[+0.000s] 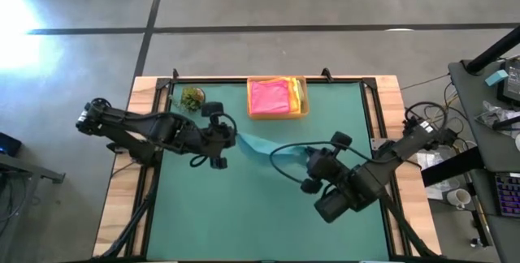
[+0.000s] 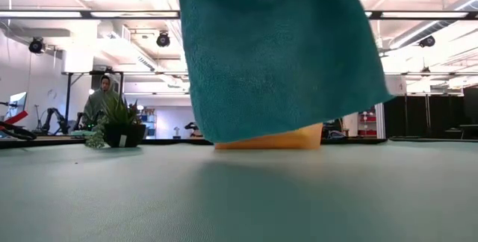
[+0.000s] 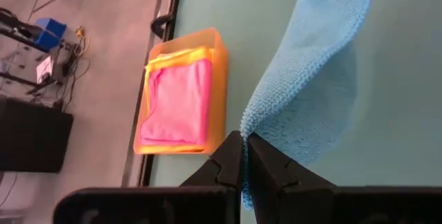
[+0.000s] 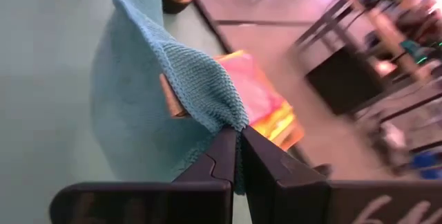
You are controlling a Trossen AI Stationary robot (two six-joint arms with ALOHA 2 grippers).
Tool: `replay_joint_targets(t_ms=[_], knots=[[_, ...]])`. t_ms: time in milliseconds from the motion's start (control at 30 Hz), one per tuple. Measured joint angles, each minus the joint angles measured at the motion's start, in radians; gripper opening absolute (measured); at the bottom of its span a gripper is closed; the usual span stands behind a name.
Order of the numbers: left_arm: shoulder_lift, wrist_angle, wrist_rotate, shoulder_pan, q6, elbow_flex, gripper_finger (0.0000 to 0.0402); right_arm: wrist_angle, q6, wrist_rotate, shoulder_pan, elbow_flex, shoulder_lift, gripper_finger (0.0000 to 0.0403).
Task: Fold microfiber towels
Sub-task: Fold the green towel
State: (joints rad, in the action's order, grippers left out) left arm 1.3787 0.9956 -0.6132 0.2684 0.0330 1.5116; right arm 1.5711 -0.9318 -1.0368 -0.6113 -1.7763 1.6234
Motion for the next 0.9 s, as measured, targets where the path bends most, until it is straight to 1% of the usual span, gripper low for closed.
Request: replay_joint_targets(t_ms=[167,233,267,300,433,533,600,667,767,900], knots=[[-0.023,0.037,-0.002,-0.009,-0.001,0.001,0.0000,0.001,0.059,-0.021,0.029,0.031,-0.002,0.0009],[-0.029,0.046,0.001,-0.007,-0.031,0.001,0.0000,0.000,0.056,-0.018,0.031,0.048,-0.002,0.0009],[-0.030,0.046,0.020,-0.005,-0.058,0.001,0.0000,-0.001,0.042,-0.010,0.031,0.059,-0.002,0.0009],[-0.030,0.046,0.067,-0.005,-0.084,0.001,0.0000,-0.002,0.020,-0.001,0.030,0.073,-0.002,0.0009],[-0.024,0.044,0.342,-0.003,-0.204,-0.014,0.0000,-0.038,-0.082,0.090,0.012,0.141,-0.002,0.0009],[-0.002,0.039,0.508,0.014,-0.313,-0.053,0.0000,-0.167,-0.109,0.186,-0.015,0.214,-0.003,0.0009],[0.021,0.037,0.589,0.032,-0.365,-0.072,0.0000,-0.276,-0.116,0.249,-0.034,0.264,-0.003,0.0009],[0.045,0.034,0.636,0.054,-0.404,-0.089,0.0000,-0.417,-0.117,0.310,-0.048,0.317,-0.003,0.0009],[0.089,0.034,0.671,0.080,-0.446,-0.110,0.0000,-0.619,-0.117,0.417,-0.060,0.392,-0.003,0.0009],[0.157,0.037,0.718,0.092,-0.472,-0.132,0.0000,-0.849,-0.118,0.529,-0.063,0.480,-0.003,0.0009]])
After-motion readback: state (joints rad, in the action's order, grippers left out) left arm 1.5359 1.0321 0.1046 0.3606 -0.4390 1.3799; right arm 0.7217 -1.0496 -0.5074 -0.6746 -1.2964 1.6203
